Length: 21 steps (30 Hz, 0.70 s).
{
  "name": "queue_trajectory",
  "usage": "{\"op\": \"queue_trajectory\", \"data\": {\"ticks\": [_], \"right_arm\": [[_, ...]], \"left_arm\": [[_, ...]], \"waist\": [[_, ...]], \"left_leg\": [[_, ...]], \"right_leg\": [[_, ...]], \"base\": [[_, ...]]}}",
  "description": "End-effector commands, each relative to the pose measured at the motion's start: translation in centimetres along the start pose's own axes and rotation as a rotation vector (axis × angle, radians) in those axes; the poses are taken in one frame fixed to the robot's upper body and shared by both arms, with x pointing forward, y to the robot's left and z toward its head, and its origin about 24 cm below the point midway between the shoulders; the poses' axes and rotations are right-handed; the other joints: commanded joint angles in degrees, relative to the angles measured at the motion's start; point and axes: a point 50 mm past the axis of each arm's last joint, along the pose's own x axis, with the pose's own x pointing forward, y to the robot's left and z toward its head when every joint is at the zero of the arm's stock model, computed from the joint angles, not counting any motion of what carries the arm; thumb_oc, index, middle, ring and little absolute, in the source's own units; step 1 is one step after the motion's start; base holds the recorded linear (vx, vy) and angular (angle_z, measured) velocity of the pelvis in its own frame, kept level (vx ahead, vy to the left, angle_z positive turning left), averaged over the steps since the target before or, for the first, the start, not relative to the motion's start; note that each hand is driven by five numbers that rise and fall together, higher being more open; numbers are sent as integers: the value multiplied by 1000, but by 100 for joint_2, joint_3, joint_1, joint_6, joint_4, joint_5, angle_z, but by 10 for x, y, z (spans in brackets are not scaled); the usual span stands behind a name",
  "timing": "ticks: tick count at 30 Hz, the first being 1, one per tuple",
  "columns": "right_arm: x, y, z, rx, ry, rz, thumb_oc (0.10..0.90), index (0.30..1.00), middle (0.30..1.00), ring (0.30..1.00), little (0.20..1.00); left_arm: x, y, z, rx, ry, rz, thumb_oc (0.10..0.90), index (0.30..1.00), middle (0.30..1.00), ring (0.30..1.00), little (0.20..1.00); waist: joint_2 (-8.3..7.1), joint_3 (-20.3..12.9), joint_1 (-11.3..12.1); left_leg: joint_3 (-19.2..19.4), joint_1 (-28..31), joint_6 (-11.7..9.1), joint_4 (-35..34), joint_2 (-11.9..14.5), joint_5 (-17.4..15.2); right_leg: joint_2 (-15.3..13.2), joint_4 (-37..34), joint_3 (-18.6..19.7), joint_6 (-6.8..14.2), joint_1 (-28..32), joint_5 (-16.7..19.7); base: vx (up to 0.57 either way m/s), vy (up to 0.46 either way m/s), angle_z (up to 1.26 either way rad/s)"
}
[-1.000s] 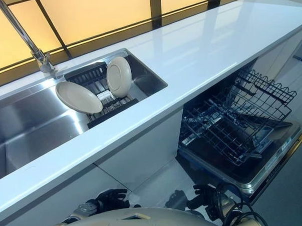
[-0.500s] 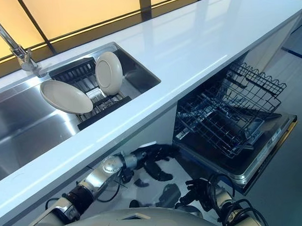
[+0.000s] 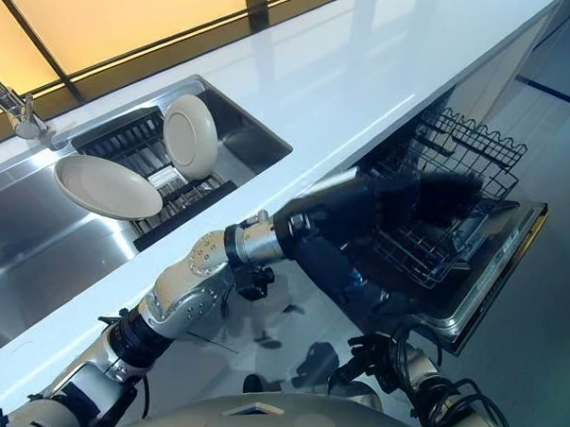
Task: Pick up plates and place into dishwasher.
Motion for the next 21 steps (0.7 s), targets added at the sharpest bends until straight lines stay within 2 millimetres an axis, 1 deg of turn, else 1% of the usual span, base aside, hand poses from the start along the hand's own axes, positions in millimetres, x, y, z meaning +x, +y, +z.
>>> {"op": "queue_trajectory", "data": {"ticks": [1,3,6,7,8,11,15,17,19,20,21], "right_arm": [[-1,-2,4,-70,-38,-7,800,900,900,900,900],[2,3,-1,-66,-37,-10,800,900,900,900,900],[3,7,-10,-61,-27,-15,800,900,900,900,900],[4,8,-13,-57,-22,-17,800,900,900,900,900],[4,9,-15,-56,-20,-17,800,900,900,900,900],[5,11,-25,-44,-7,-23,800,900,900,900,900],[4,13,-40,-28,16,-32,800,900,900,900,900],[4,13,-44,-28,21,-35,800,900,900,900,900],[3,10,-44,-24,22,-43,800,900,900,900,900],[3,9,-44,-19,22,-47,800,900,900,900,900],[2,7,-44,-16,19,-51,800,900,900,900,900]], "left_arm": [[21,8,62,8,-389,77,800,900,900,900,900],[13,21,73,72,-463,257,800,900,900,900,900],[-4,34,85,247,-483,440,800,900,900,900,900],[-11,38,88,296,-492,492,800,900,900,900,900],[-14,39,90,322,-492,512,800,900,900,900,900],[-36,47,100,461,-471,644,800,900,900,900,900],[-69,56,116,776,-363,838,800,900,900,900,900],[-79,60,123,894,-305,886,800,900,900,900,900],[-92,66,133,1069,-225,950,800,900,900,900,900],[-97,68,137,1114,-203,963,800,900,900,900,900],[-103,70,141,1201,-140,978,800,900,900,900,900]], "waist": [[-42,-178,14],[-41,-210,67],[-33,-239,179],[-30,-243,228],[-30,-245,246],[-18,-256,383],[7,-260,617],[22,-267,682],[44,-279,750],[54,-287,774],[66,-295,799]], "left_leg": [[114,82,411,8,-552,-731],[84,77,368,8,-520,-714],[12,69,323,8,-493,-671],[-22,69,311,8,-490,-656],[-38,69,307,8,-490,-650],[-120,70,265,8,-473,-613],[-266,50,221,8,-466,-548],[-312,46,207,8,-470,-526],[-388,37,189,12,-481,-504],[-412,32,184,17,-488,-502],[-436,29,176,26,-494,-502]], "right_leg": [[379,79,-40,132,-338,174],[393,48,-131,119,-293,142],[400,34,-249,97,-243,99],[402,29,-288,92,-219,83],[401,26,-306,90,-207,76],[392,31,-436,73,-140,22],[386,66,-633,28,-50,-70],[377,80,-693,19,-21,-102],[361,104,-728,6,0,-141],[353,111,-738,1,3,-154],[346,123,-743,-6,6,-169]], "base": [[-41,-60,2],[-19,-61,4],[19,-40,14],[27,-25,13],[27,-18,7],[31,-5,18],[46,18,26],[55,25,25],[65,31,36],[63,30,29],[53,26,17]]}}
